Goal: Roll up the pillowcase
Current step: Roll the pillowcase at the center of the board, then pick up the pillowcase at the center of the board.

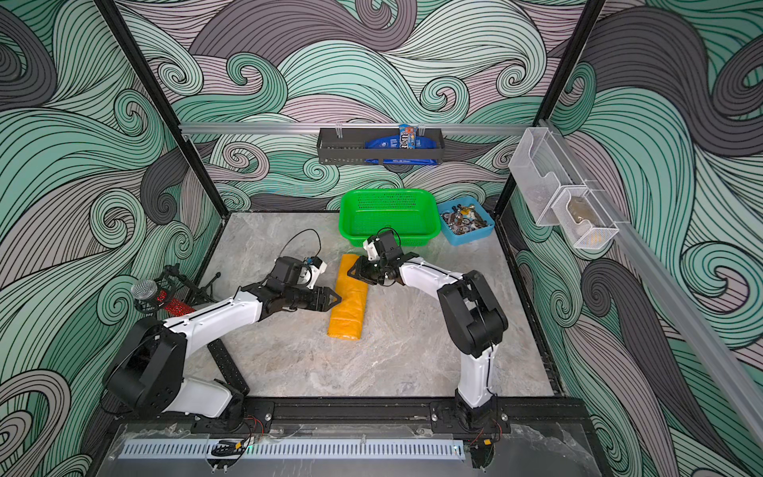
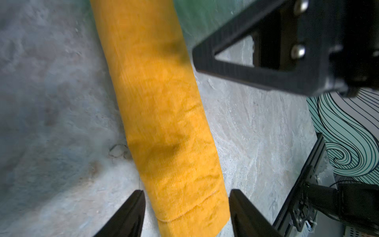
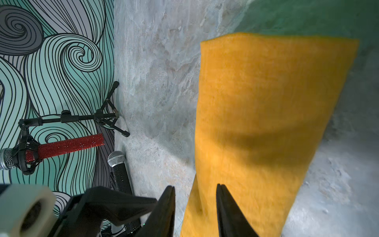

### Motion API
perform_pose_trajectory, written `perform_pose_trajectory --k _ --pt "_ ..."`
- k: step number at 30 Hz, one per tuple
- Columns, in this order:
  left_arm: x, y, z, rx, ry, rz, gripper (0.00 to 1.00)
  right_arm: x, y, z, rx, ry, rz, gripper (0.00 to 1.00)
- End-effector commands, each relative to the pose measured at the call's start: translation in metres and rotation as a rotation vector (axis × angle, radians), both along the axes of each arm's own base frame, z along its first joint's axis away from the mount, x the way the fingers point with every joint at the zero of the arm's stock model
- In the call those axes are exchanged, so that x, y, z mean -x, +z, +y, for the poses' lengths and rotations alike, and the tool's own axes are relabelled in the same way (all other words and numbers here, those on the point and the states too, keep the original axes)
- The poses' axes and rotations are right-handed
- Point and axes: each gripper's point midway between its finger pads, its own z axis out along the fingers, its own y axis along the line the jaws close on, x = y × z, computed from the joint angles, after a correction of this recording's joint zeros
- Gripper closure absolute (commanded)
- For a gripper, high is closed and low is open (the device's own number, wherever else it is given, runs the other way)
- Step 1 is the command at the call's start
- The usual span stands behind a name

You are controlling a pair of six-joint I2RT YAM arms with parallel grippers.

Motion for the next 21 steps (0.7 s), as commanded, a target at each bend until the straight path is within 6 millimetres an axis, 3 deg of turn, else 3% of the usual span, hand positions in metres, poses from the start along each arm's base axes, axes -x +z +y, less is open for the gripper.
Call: perform_pose_trajectory --k 1,6,9,13,17,21 --pt "0.005 0.001 -0.016 0.044 -0.036 0.005 0.34 -0.011 0.001 0.009 -0.035 0.039 -0.044 0.65" --pt "0.015 -0.012 -0.028 0.023 -0.067 0.004 0.35 -0.019 -0.008 0.016 -0.048 0.06 -0.068 0.66" --pt "0.022 -0.027 -0.031 -0.023 -0.094 0.018 0.35 -0.026 -0.02 0.011 -0.003 0.051 -0.089 0.67" --pt "0.029 -0.045 -0.027 -0.067 -0.1 0.055 0.36 -0.028 -0.051 -0.012 0.084 0.016 -0.076 0.67" --pt "0.034 -0.057 -0.02 -0.11 -0.101 0.08 0.36 -0.018 -0.082 -0.041 0.172 -0.008 -0.042 0.69" --pt "0.036 -0.063 -0.012 -0.167 -0.102 0.097 0.36 -0.006 -0.091 -0.066 0.235 -0.028 -0.025 0.69"
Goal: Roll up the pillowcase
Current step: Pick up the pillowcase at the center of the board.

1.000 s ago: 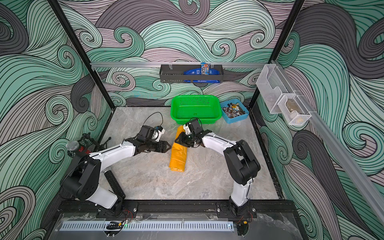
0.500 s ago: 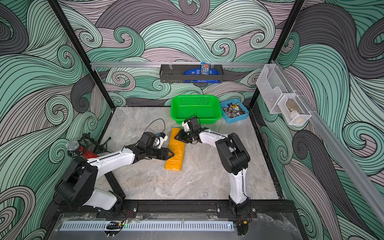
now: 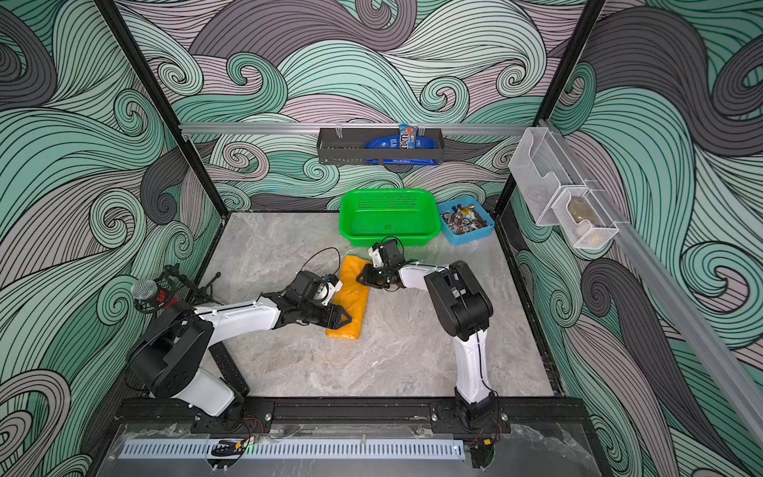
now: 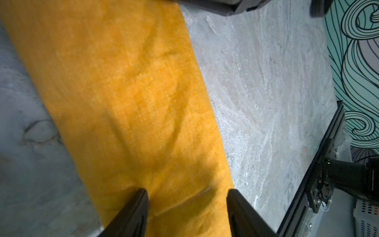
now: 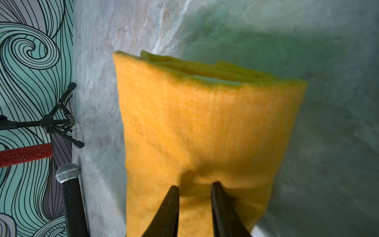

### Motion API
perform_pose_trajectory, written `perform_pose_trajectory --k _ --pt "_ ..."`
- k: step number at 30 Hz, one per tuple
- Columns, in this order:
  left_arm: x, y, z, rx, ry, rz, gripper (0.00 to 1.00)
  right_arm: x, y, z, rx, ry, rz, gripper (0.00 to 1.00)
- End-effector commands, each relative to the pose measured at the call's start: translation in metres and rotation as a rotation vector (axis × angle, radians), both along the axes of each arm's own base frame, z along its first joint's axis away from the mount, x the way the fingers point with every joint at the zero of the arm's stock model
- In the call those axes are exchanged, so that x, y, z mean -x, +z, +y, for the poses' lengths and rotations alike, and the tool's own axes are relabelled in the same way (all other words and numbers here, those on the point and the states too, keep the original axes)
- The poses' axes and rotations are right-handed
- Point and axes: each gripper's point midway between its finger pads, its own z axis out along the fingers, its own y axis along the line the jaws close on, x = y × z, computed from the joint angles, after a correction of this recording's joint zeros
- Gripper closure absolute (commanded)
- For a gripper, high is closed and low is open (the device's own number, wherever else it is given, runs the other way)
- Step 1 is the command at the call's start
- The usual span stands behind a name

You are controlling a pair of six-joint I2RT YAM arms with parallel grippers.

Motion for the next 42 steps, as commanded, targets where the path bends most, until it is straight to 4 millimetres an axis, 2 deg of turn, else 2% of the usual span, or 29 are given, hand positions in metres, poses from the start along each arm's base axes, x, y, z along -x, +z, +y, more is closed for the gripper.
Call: perform_pose_trajectory --k 1,8,10,13,15,18,20,22,26,30,35,42 --pt "0.007 -0.017 0.016 -0.11 -0.002 0.037 0.36 0.016 -0.026 -0.036 0.133 -0.044 0.044 0.69" --pt "-0.006 -0.017 0.027 -0.186 0.01 0.014 0.36 0.05 -0.03 -0.066 0.156 -0.12 0.11 0.69" --pt "-0.012 -0.012 0.026 -0.187 0.01 0.002 0.36 0.06 -0.025 -0.073 0.147 -0.14 0.122 0.69" --pt "-0.027 -0.001 0.02 -0.181 0.01 -0.023 0.36 0.073 -0.009 -0.075 0.108 -0.169 0.123 0.67" --pt "-0.038 0.005 0.019 -0.197 0.017 -0.037 0.36 0.078 0.007 -0.075 0.074 -0.182 0.104 0.62" --pt "-0.062 0.018 0.016 -0.2 0.049 -0.081 0.36 0.085 0.032 -0.065 -0.026 -0.17 0.078 0.47" --pt "-0.081 0.024 0.015 -0.201 0.073 -0.106 0.36 0.09 0.048 -0.055 -0.12 -0.174 0.067 0.41" --pt "-0.103 0.028 0.015 -0.197 0.104 -0.13 0.36 0.094 0.053 -0.045 -0.18 -0.174 0.078 0.38" --pt "-0.147 0.019 0.017 -0.172 0.155 -0.132 0.36 0.104 0.049 -0.024 -0.275 -0.16 0.14 0.35" --pt "-0.177 0.012 0.019 -0.172 0.194 -0.143 0.38 0.11 0.045 -0.008 -0.304 -0.132 0.163 0.32" --pt "-0.195 0.004 0.015 -0.149 0.203 -0.139 0.4 0.111 0.033 0.006 -0.349 -0.11 0.207 0.28" --pt "-0.184 -0.02 0.006 -0.131 0.131 -0.075 0.46 0.104 0.019 0.02 -0.396 -0.087 0.254 0.28"
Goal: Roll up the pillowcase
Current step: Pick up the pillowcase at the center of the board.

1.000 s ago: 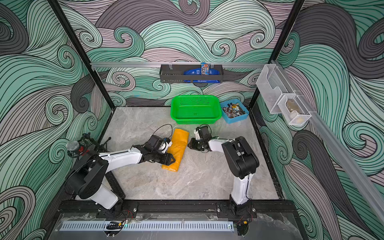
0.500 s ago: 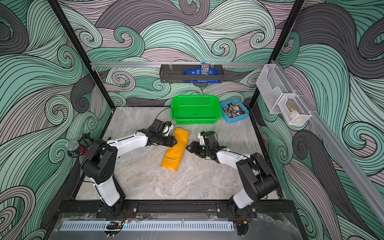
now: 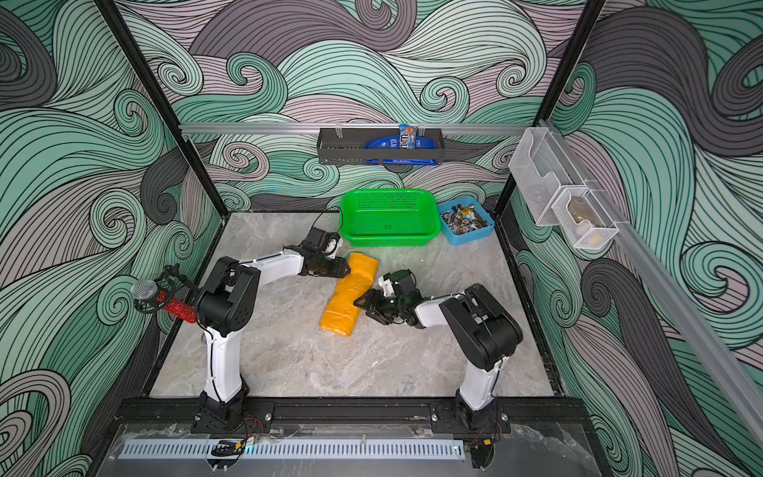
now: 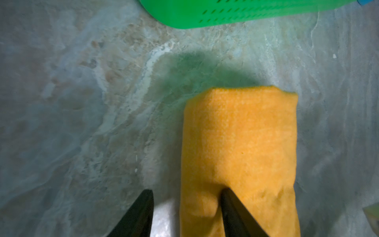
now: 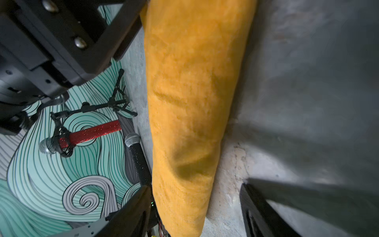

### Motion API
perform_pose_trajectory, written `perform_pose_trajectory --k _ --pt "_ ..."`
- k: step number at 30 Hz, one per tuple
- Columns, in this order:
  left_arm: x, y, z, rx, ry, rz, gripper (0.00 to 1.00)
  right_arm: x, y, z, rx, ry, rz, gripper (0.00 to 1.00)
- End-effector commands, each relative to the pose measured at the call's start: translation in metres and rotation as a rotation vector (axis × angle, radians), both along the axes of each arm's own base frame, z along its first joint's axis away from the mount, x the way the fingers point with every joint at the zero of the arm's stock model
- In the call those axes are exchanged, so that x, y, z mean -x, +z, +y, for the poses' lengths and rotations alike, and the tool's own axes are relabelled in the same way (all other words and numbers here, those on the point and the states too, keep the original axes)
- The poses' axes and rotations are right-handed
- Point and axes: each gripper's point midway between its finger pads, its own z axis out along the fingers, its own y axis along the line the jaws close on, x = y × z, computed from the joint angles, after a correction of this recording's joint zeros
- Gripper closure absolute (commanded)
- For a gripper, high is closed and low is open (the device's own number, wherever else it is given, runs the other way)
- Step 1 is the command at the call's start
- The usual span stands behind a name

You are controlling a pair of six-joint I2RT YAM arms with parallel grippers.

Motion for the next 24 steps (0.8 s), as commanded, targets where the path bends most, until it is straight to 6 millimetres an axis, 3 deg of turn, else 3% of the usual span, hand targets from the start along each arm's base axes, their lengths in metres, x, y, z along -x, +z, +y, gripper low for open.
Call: perform_pose_trajectory --k 1,6,11,18,24 --pt "0.005 -0.009 -0.007 0.019 -0.052 0.028 0.47 -0.008 0.007 0.014 -0.07 0.026 -0.011 0.28" --pt "0.021 -0.026 -0.009 0.027 -0.099 0.094 0.53 -0.018 0.006 0.024 -0.144 0.021 -0.006 0.3" --pt "0.029 -0.025 -0.012 0.054 -0.118 0.116 0.55 -0.036 0.013 0.033 -0.226 -0.008 -0.027 0.36" --pt "0.032 -0.019 -0.01 0.053 -0.129 0.121 0.55 -0.054 0.025 0.04 -0.274 -0.028 -0.068 0.64" --pt "0.025 0.013 -0.012 0.09 -0.114 0.072 0.51 -0.051 0.049 0.036 -0.313 -0.047 -0.105 0.87"
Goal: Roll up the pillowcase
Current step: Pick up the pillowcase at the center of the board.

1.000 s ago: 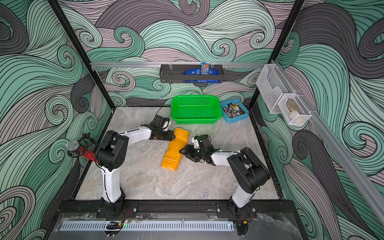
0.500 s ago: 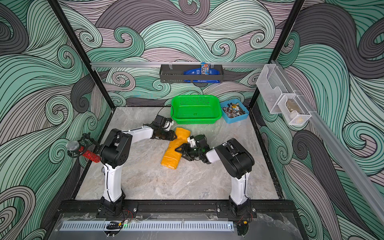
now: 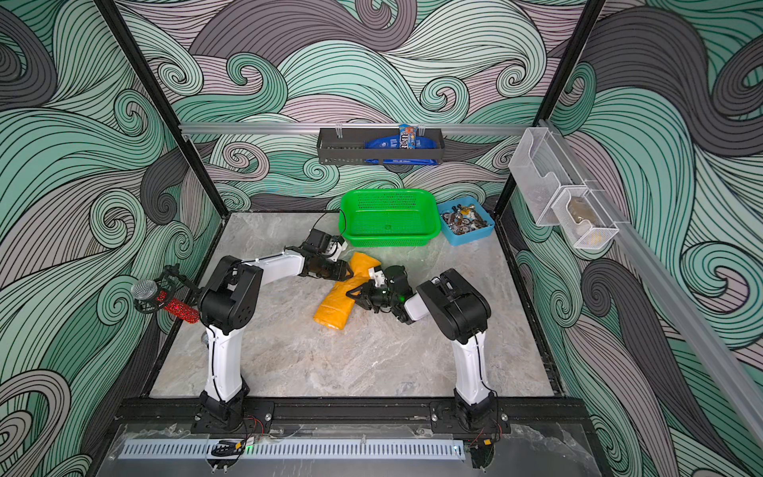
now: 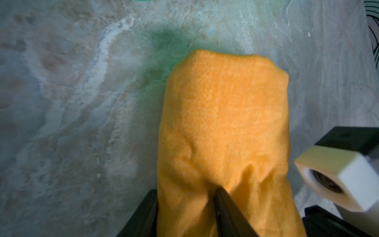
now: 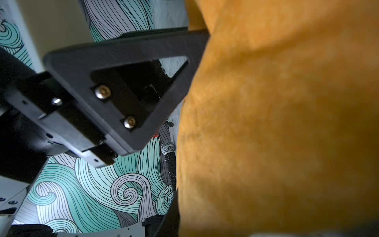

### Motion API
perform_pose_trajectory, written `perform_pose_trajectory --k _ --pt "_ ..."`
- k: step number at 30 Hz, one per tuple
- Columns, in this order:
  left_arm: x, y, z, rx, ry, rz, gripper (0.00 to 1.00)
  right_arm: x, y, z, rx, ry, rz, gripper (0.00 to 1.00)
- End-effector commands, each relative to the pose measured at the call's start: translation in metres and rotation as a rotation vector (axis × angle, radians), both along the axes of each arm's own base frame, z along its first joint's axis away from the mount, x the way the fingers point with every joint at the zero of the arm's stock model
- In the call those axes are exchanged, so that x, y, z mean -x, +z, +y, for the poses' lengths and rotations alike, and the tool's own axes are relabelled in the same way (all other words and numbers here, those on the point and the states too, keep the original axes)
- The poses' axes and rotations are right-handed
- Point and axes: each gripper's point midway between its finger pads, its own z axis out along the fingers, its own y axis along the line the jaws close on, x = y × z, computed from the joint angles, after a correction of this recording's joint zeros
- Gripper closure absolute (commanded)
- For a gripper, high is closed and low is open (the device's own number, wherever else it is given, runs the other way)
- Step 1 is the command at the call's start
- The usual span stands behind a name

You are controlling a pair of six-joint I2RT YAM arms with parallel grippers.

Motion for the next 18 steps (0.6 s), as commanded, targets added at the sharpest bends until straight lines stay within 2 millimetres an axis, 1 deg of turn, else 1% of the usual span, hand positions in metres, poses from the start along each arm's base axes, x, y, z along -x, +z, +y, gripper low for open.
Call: perform_pose_trajectory --k 1,5,7,9,11,13,15,18 --pt "0.009 0.024 0.002 0.027 -0.01 0.018 0.5 -0.007 0.042 -0.001 -0.072 -0.033 -0.101 0.9" --pt "0.008 0.058 0.002 0.062 0.0 -0.024 0.46 0.006 0.055 -0.011 -0.074 -0.055 -0.102 0.92" --pt "0.011 0.076 0.001 0.084 0.0 -0.039 0.45 0.011 0.064 -0.018 -0.081 -0.071 -0.108 0.93" --pt "0.016 0.095 0.002 0.106 -0.004 -0.055 0.44 0.014 0.073 -0.028 -0.076 -0.093 -0.115 0.94" --pt "0.021 0.118 0.004 0.12 0.0 -0.079 0.42 0.013 0.085 -0.04 -0.049 -0.125 -0.139 0.94" --pt "0.023 0.14 0.011 0.124 0.021 -0.116 0.41 0.004 0.104 -0.053 -0.026 -0.166 -0.179 0.94" --pt "0.023 0.162 0.021 0.124 0.049 -0.16 0.39 -0.011 0.129 -0.065 -0.009 -0.214 -0.226 0.94" --pt "0.02 0.191 0.042 0.092 0.111 -0.243 0.36 -0.041 0.168 -0.079 0.011 -0.294 -0.291 0.94"
